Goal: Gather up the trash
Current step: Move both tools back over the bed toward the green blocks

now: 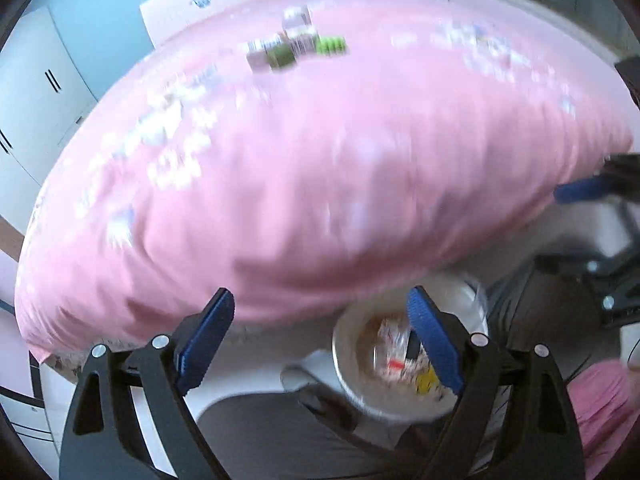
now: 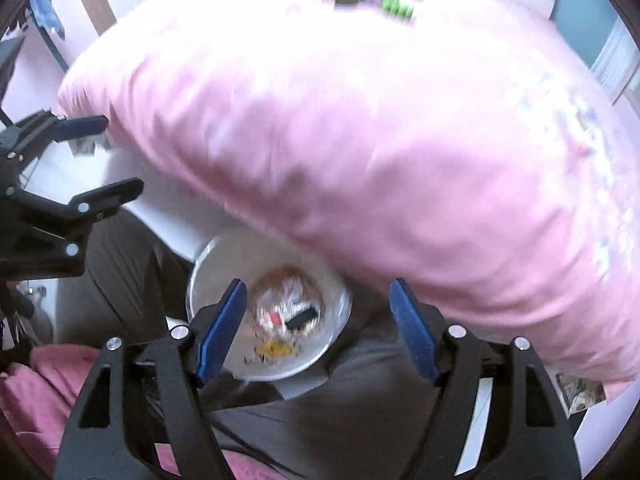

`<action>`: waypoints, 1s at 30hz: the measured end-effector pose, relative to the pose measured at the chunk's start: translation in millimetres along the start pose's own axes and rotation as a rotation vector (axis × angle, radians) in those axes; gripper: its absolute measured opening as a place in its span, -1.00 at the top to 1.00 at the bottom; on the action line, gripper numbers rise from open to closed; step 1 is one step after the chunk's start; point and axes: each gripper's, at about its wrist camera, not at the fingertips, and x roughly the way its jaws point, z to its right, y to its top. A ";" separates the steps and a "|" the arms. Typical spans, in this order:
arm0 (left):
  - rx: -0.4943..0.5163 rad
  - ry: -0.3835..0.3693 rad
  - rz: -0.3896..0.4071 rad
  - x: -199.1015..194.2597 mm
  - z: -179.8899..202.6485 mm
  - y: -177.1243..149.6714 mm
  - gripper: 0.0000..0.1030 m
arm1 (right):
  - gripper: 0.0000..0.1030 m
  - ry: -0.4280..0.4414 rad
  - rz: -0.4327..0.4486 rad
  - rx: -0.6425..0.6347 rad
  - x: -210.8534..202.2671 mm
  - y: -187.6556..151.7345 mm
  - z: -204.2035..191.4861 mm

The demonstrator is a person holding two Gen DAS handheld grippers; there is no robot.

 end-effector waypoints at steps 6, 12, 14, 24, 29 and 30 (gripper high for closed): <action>-0.012 -0.011 0.086 -21.9 -10.6 49.1 -0.75 | -0.44 -0.021 0.120 -0.007 -45.1 34.7 16.0; -0.025 0.014 0.138 -18.6 -19.2 98.8 -0.76 | -0.47 -0.028 0.221 0.000 -71.8 77.4 30.7; -0.026 0.011 0.148 -18.1 -23.0 111.9 -0.76 | -0.47 -0.033 0.247 0.003 -77.3 94.3 36.9; -0.004 -0.008 0.154 14.4 -33.4 167.4 -0.76 | -0.47 -0.029 0.313 0.032 -72.5 166.6 71.3; -0.026 -0.040 0.123 46.7 -45.0 186.7 -0.76 | -0.47 -0.026 0.292 0.044 -48.1 195.6 82.4; -0.033 -0.046 0.116 56.0 -48.0 190.8 -0.76 | -0.47 -0.028 0.288 0.044 -42.4 200.2 83.9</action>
